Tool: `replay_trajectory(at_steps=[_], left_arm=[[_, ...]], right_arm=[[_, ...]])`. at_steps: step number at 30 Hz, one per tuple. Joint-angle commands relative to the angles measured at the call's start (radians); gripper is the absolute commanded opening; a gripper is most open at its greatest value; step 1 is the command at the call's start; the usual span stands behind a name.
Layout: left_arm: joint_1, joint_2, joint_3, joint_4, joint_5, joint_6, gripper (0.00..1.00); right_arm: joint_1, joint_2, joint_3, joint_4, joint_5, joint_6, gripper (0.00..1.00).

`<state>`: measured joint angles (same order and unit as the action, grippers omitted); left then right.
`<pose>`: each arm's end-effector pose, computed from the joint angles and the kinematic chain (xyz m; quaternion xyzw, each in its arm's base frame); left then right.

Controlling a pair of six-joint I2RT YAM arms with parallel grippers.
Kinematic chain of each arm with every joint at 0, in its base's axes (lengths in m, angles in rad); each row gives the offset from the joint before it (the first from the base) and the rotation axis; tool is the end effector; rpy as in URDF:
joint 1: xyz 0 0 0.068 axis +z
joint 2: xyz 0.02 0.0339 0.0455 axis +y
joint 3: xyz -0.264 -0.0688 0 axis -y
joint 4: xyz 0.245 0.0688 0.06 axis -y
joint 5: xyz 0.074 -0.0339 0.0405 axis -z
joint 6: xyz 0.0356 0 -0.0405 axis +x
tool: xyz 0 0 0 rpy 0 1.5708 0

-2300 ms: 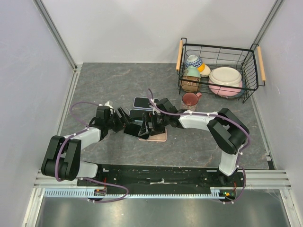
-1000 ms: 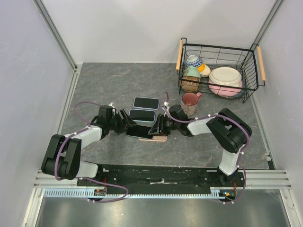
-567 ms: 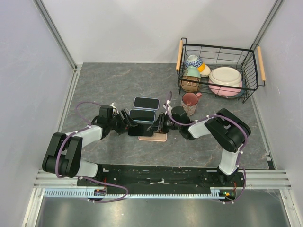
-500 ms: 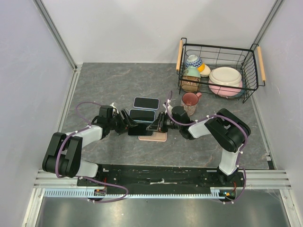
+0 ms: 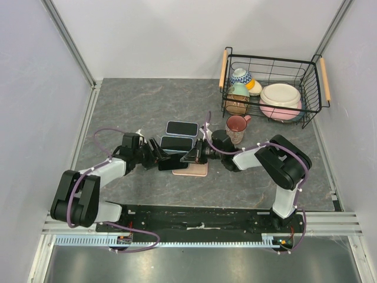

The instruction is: Put the phone into the phone case

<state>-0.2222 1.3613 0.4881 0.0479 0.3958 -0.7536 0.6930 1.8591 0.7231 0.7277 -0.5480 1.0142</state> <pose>0.2320 -0.0665 0.1440 -0.1707 0.8999 -0.3291 0.2296 0.2563 0.2369 0.1282 -0.0180 0.8180 0.5470 0.1770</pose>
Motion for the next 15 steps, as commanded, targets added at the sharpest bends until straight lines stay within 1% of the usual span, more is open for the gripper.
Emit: replay_trajectory(at_steps=[1, 3, 6, 8, 9, 12, 15], left_arm=[[-0.012, -0.096, -0.016, -0.052, 0.006, 0.039, 0.74], [-0.012, -0.161, -0.019, -0.052, 0.005, 0.053, 0.73], [-0.012, -0.269, -0.031, -0.052, -0.005, 0.080, 0.74], [-0.012, -0.329, -0.045, -0.054, -0.017, 0.094, 0.74], [-0.012, -0.384, -0.049, -0.054, -0.029, 0.099, 0.75], [-0.012, -0.494, -0.071, -0.054, -0.044, 0.106, 0.75], [-0.012, -0.562, -0.092, -0.052, -0.054, 0.115, 0.75]], right_arm=[[0.016, -0.080, 0.088, -0.117, -0.009, -0.109, 0.00], [0.016, -0.101, 0.111, -0.163, 0.006, -0.152, 0.00], [0.014, -0.156, 0.140, -0.281, 0.039, -0.200, 0.00], [0.014, -0.182, 0.148, -0.313, 0.059, -0.216, 0.00], [0.013, -0.205, 0.151, -0.347, 0.071, -0.236, 0.00], [-0.003, -0.247, 0.153, -0.392, 0.068, -0.249, 0.00], [-0.030, -0.300, 0.127, -0.410, 0.062, -0.250, 0.00]])
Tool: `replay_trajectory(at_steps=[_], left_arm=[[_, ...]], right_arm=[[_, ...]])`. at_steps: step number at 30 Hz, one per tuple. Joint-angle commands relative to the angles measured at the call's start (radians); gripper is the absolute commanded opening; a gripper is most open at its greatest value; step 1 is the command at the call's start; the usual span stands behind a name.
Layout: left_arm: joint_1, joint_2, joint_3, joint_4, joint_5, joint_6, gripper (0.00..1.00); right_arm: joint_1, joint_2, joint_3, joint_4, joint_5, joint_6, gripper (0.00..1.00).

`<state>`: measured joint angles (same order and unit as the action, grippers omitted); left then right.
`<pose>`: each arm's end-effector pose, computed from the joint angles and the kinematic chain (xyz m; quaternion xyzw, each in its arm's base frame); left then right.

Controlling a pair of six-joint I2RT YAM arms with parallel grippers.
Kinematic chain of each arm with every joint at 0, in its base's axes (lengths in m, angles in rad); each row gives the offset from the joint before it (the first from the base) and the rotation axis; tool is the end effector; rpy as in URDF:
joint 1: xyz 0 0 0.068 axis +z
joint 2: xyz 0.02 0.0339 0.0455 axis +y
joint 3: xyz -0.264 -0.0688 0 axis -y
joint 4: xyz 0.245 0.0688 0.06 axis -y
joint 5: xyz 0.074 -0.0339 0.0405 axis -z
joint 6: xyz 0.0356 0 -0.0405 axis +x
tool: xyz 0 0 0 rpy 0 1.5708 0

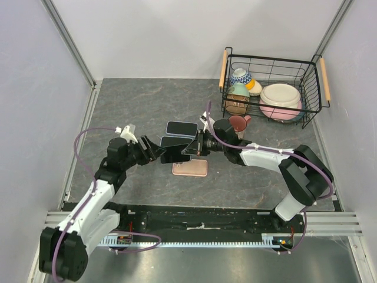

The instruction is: Put the phone into the phone case

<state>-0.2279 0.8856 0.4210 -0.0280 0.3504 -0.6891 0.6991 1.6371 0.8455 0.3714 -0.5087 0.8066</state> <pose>0.1857 -0.0556 0.2110 -0.1060 0.8431 -0.3579 0.3871 0.2554 0.2374 0.2019 -0.0931 0.8182 0.5141 0.2399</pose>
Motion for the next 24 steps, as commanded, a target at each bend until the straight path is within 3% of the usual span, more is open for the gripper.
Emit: replay_trajectory(at_steps=[1, 7, 15, 24], left_arm=[[-0.007, -0.121, -0.031, 0.055, -0.002, 0.057, 0.75], [-0.007, -0.183, -0.062, 0.125, 0.067, 0.077, 0.73], [-0.007, -0.106, -0.047, 0.140, 0.128, 0.095, 0.70], [-0.007, 0.005, -0.016, 0.134, 0.164, 0.112, 0.63]], right_arm=[[-0.045, -0.092, -0.009, -0.064, 0.024, -0.053, 0.00], [-0.157, -0.209, -0.062, -0.121, -0.028, -0.087, 0.00], [-0.280, -0.356, -0.098, -0.281, -0.051, -0.178, 0.00], [-0.311, -0.352, -0.118, -0.292, -0.140, -0.188, 0.00]])
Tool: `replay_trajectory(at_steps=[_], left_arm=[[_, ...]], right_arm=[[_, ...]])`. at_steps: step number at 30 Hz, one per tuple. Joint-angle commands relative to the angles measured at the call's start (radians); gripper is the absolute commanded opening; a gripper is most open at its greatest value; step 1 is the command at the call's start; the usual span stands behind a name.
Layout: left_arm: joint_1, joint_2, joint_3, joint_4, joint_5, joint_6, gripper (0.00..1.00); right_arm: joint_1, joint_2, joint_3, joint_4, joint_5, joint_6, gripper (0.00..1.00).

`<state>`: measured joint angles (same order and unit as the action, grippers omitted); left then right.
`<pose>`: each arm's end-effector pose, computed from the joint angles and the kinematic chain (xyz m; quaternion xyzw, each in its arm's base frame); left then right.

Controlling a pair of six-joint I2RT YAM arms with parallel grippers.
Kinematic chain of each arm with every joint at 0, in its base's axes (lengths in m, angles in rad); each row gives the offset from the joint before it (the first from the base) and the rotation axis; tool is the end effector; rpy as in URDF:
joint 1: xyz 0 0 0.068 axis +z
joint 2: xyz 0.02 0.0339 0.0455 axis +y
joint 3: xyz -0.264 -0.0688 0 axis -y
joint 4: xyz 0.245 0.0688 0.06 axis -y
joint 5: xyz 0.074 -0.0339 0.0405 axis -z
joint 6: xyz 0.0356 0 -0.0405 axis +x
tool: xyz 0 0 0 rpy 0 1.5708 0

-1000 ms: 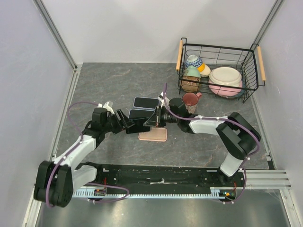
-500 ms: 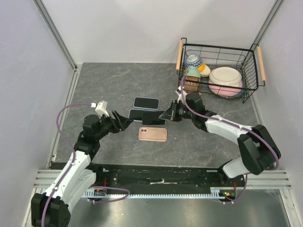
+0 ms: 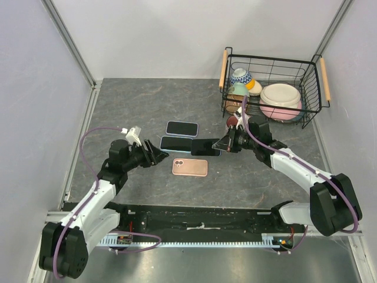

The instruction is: Put the phone into the phone case

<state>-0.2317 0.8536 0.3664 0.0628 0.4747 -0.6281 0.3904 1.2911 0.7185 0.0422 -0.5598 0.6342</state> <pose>0.1786 -0.0589 0.2073 -0.0358 0.8257 -0.3993 0.3968 0.2475 0.1223 0.2322 -0.0349 0.8445 0.4431 0.2989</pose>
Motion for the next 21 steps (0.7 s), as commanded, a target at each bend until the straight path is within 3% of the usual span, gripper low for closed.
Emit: replay_trajectory(at_steps=[1, 9, 14, 21], left_arm=[[-0.003, 0.048, 0.040, 0.045, 0.041, 0.050, 0.62], [-0.003, 0.160, 0.043, 0.092, 0.062, 0.033, 0.47], [-0.003, 0.240, 0.042, 0.130, 0.084, 0.024, 0.18], [-0.001, 0.364, 0.055, 0.150, 0.114, 0.016, 0.15]], right_arm=[[-0.002, -0.001, 0.010, 0.038, -0.095, -0.014, 0.00], [-0.001, 0.066, -0.008, 0.082, -0.163, 0.051, 0.00], [0.014, 0.118, -0.039, 0.200, -0.195, 0.152, 0.00], [0.054, 0.195, -0.037, 0.258, -0.193, 0.197, 0.00]])
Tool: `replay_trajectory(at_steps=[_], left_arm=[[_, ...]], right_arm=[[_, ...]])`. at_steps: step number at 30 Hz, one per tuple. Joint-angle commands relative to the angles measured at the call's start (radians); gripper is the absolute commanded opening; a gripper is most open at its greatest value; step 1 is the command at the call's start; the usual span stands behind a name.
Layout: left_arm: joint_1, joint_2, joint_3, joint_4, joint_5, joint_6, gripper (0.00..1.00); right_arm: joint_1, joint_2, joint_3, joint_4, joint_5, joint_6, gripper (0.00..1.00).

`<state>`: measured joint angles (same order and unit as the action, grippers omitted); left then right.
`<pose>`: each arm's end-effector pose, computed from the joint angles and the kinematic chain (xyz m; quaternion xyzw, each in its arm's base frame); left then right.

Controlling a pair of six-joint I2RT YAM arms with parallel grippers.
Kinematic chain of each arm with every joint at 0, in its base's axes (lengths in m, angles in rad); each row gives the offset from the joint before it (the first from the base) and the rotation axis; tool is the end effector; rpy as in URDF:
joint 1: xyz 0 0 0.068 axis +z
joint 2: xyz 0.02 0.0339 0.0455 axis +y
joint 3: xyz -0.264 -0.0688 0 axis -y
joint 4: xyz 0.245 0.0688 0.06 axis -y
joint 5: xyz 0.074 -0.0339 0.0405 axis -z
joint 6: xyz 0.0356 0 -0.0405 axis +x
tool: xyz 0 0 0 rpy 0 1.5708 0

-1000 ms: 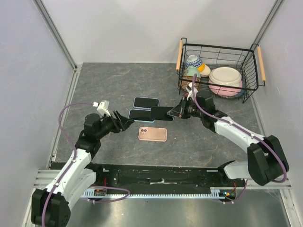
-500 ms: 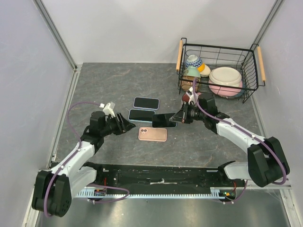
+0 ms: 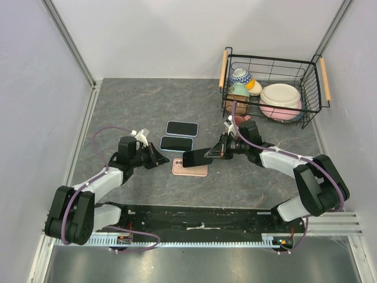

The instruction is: Put the phone into the phone case

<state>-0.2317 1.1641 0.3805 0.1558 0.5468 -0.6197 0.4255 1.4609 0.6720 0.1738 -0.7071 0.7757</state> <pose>0.2059 -0.0676 0.1642 -0.0450 0.8654 -0.3997 0.2990 0.2535 0.1403 0.1860 -0.0117 0.8481 0.4975 0.1822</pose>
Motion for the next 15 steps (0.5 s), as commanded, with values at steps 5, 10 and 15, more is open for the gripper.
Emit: replay_trajectory(at_steps=[5, 10, 15], left_arm=[[-0.003, 0.137, 0.057, 0.056, 0.065, 0.012, 0.12], [-0.004, 0.199, 0.067, 0.056, 0.074, 0.025, 0.12], [-0.006, 0.227, 0.074, 0.054, 0.070, 0.031, 0.16]], right_arm=[[0.042, 0.104, 0.001, 0.202, -0.054, 0.102, 0.00], [0.052, 0.153, -0.018, 0.282, -0.057, 0.154, 0.00], [0.056, 0.171, -0.014, 0.283, -0.052, 0.160, 0.00]])
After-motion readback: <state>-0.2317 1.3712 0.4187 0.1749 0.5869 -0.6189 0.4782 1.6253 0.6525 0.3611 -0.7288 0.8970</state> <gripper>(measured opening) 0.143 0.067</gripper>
